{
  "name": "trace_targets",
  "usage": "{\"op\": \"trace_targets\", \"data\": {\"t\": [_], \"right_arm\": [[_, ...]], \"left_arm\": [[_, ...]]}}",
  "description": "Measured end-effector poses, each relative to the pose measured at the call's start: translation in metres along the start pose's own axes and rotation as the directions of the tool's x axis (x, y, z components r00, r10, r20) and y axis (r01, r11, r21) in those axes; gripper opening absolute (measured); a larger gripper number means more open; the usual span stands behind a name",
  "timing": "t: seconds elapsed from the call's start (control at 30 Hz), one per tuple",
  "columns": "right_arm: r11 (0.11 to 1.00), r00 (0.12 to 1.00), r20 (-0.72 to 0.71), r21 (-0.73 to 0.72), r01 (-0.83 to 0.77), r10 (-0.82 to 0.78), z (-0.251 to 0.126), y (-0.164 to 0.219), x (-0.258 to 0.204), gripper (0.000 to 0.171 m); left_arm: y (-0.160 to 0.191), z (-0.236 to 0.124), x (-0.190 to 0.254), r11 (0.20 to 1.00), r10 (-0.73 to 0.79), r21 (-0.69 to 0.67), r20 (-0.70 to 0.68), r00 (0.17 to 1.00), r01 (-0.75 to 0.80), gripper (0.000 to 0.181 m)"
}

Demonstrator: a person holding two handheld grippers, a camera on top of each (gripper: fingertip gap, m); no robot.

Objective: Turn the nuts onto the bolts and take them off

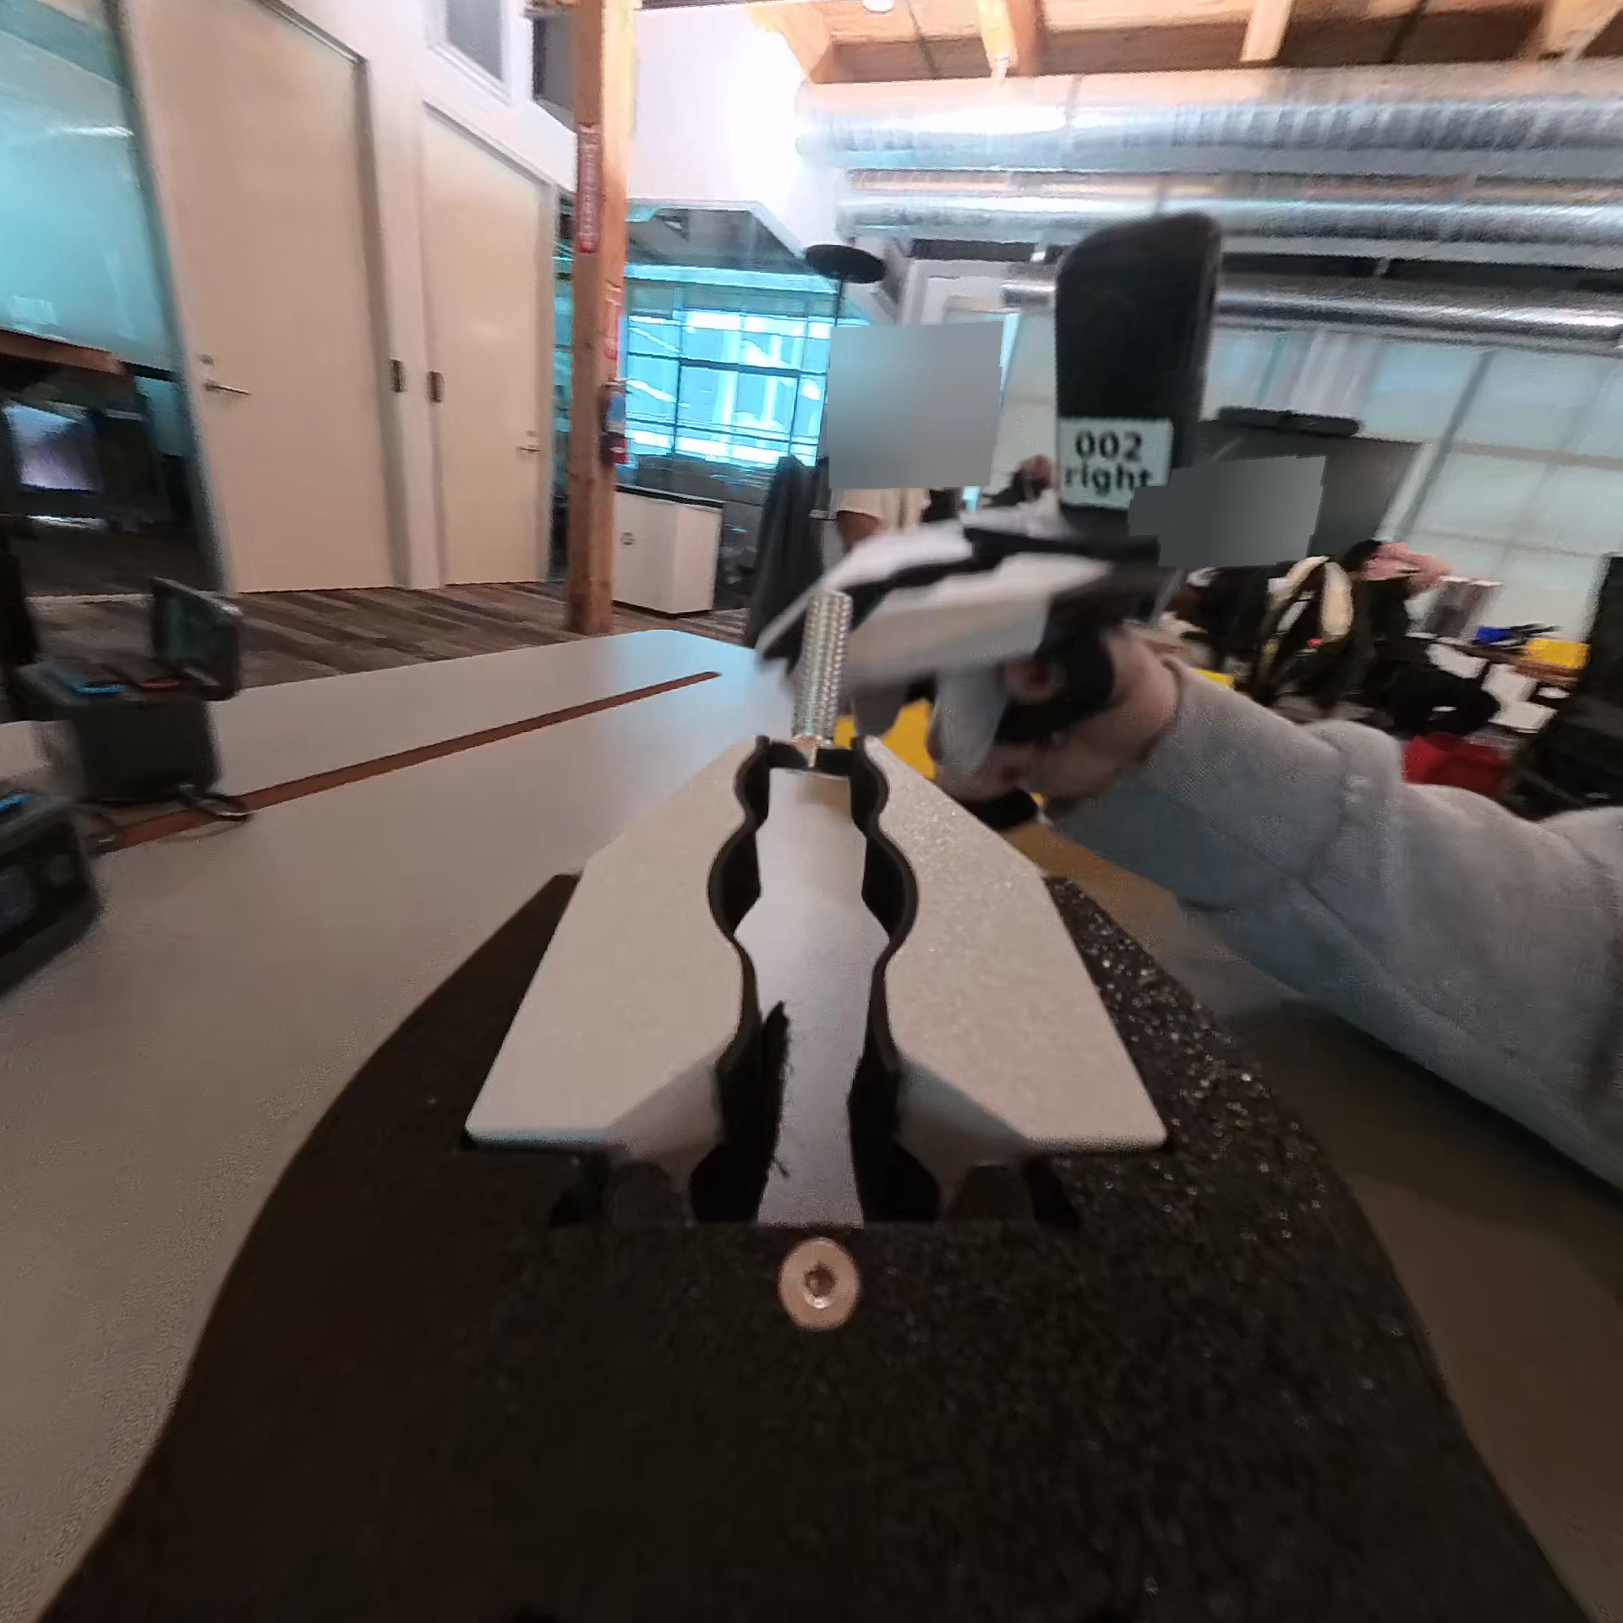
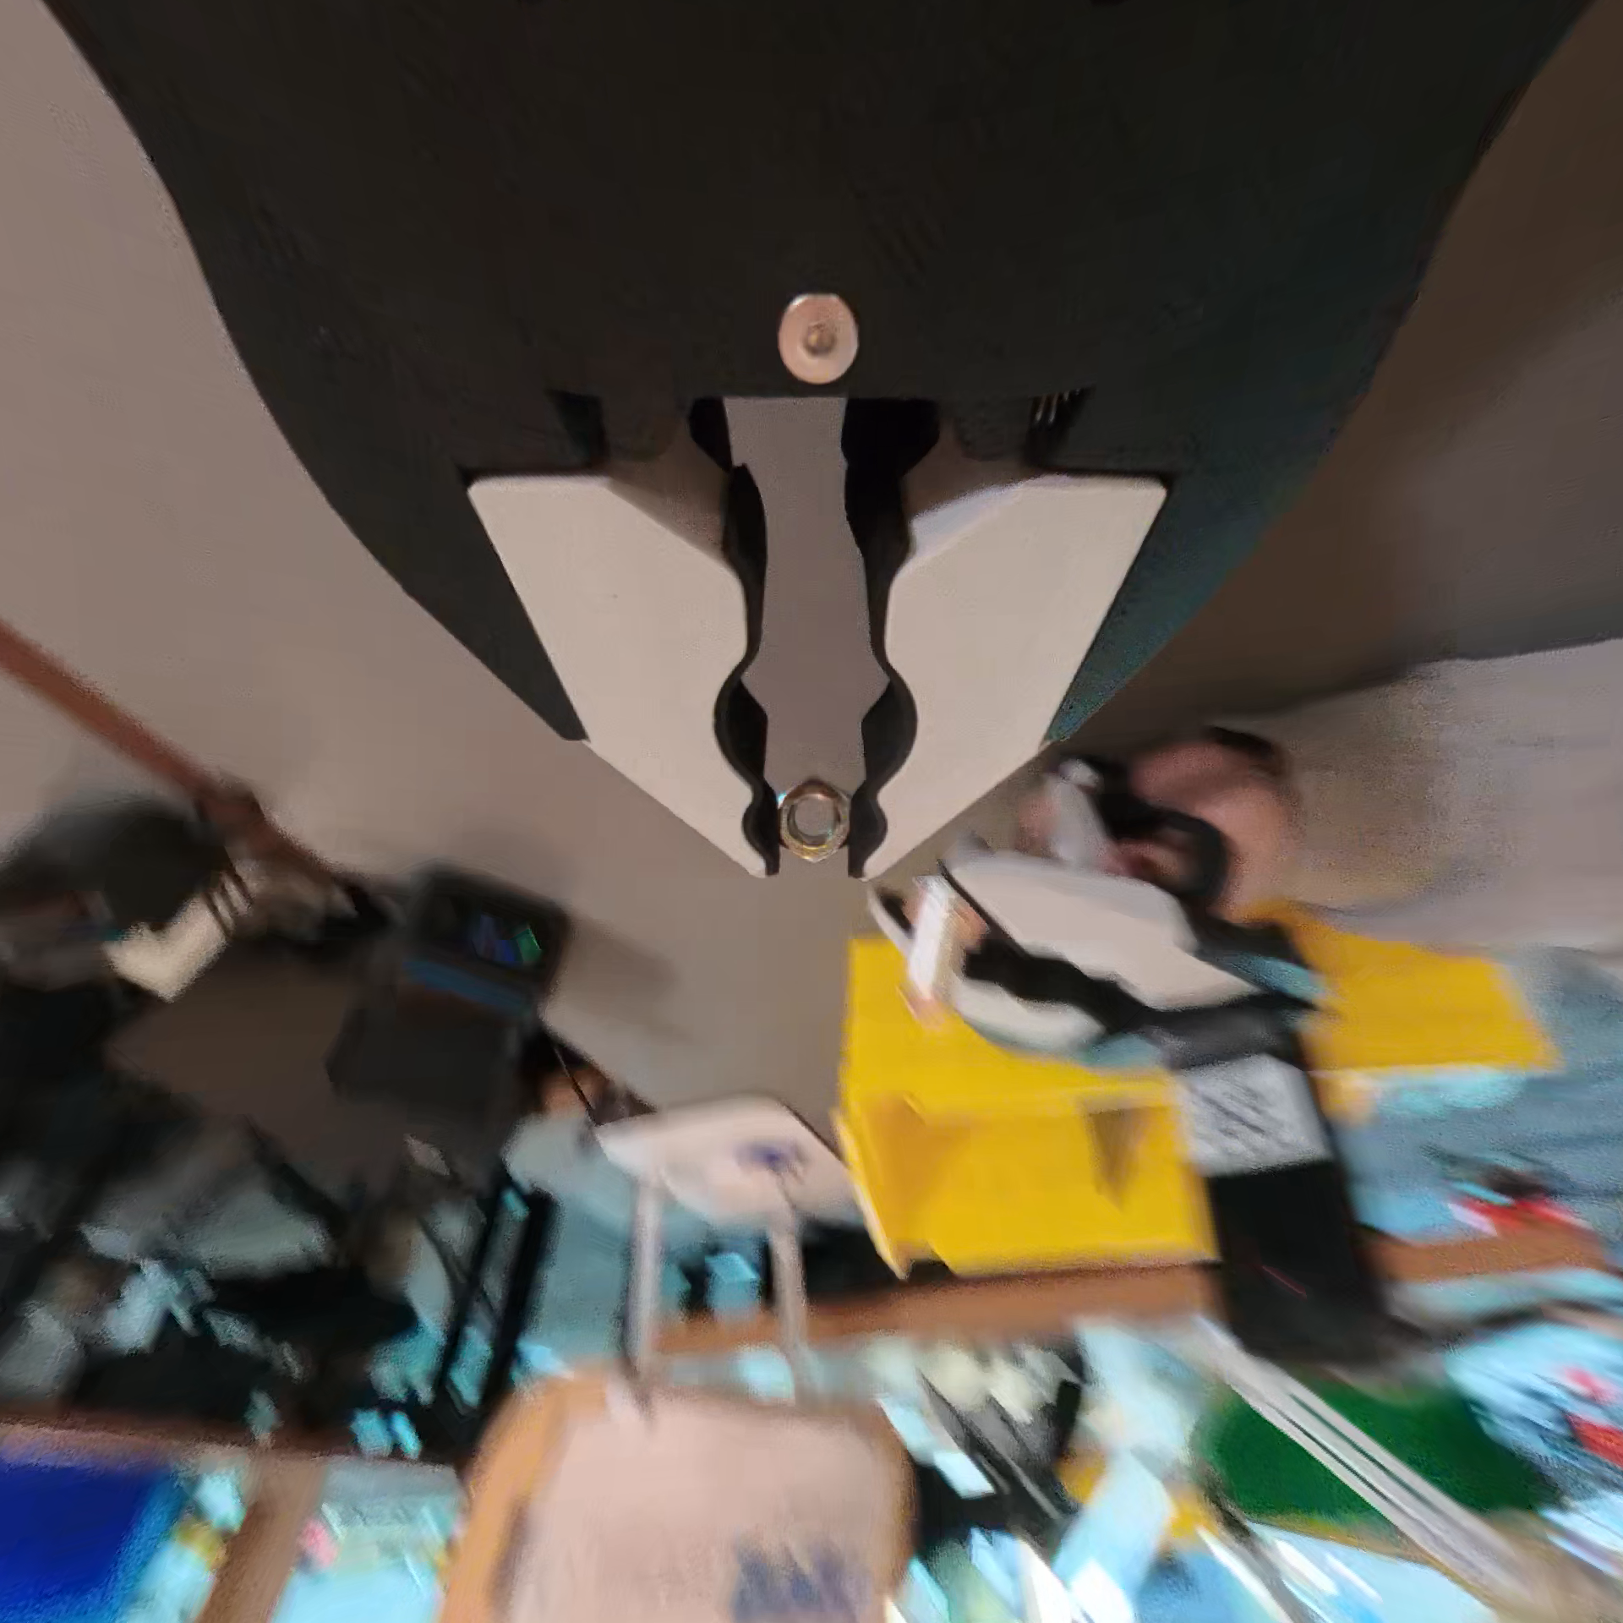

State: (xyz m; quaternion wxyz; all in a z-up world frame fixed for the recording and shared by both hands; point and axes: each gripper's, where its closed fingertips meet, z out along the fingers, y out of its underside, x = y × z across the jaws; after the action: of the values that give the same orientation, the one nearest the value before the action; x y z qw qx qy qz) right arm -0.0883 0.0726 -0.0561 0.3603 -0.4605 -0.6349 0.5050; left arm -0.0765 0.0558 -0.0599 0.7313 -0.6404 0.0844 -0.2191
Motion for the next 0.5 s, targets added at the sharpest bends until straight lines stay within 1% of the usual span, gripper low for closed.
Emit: {"op": "trace_targets", "data": {"t": [0.03,0.07,0.1,0.13,0.17,0.23,0.27,0.3,0.33,0.4,0.47,0.5], "right_arm": [[0.997,0.995,0.1,0.082,0.013,-0.022,-0.008,-0.022,-0.015,0.014],[0.99,0.98,0.197,0.142,0.014,-0.043,-0.017,-0.039,-0.03,0.014],[0.987,0.962,0.264,0.16,0.018,-0.06,-0.024,-0.051,-0.042,0.014],[0.989,0.952,0.294,0.145,0.038,-0.08,-0.029,-0.055,-0.048,0.014],[0.99,0.947,0.302,0.116,0.081,-0.113,-0.032,-0.055,-0.052,0.0],[0.978,0.934,0.29,0.09,0.19,-0.208,-0.037,-0.052,-0.059,0.0],[0.976,0.932,0.289,0.052,0.212,-0.218,-0.038,-0.05,-0.06,0.0],[0.975,0.938,0.271,0.025,0.22,-0.218,-0.04,-0.05,-0.058,0.0],[0.974,0.949,0.223,0.016,0.225,-0.223,-0.041,-0.052,-0.051,0.0],[0.975,0.964,0.154,-0.018,0.223,-0.218,-0.043,-0.049,-0.038,0.0],[0.976,0.977,0.021,-0.053,0.211,-0.21,-0.037,-0.04,-0.012,0.0],[0.983,0.98,-0.08,-0.036,0.181,-0.183,-0.032,-0.035,0.005,0.0]], "left_arm": [[0.001,0.002,0.007,1.0,-0.016,0.0,-0.051,0.999,0.016,0.015],[0.001,0.003,0.016,0.999,-0.035,-0.003,-0.113,0.993,0.035,0.015],[0.001,0.004,0.026,0.999,-0.05,-0.008,-0.176,0.983,0.049,0.015],[0.0,0.005,0.032,0.998,-0.061,-0.005,-0.216,0.974,0.061,0.015],[-0.001,0.005,0.037,0.998,-0.066,0.0,-0.248,0.966,0.069,0.015],[-0.001,0.004,0.043,0.996,-0.086,0.0,-0.293,0.952,0.09,0.016],[-0.002,0.004,0.044,0.995,-0.097,0.004,-0.305,0.947,0.103,0.015],[-0.002,0.004,0.044,0.993,-0.109,0.002,-0.312,0.944,0.115,0.015],[-0.001,0.004,0.041,0.993,-0.114,-0.002,-0.297,0.948,0.119,0.015],[0.002,0.005,0.031,0.993,-0.115,-0.008,-0.244,0.963,0.117,0.015],[0.007,0.006,0.017,0.994,-0.108,-0.018,-0.151,0.983,0.107,0.015],[0.008,0.006,0.01,0.995,-0.099,-0.022,-0.103,0.99,0.097,0.016]]}}
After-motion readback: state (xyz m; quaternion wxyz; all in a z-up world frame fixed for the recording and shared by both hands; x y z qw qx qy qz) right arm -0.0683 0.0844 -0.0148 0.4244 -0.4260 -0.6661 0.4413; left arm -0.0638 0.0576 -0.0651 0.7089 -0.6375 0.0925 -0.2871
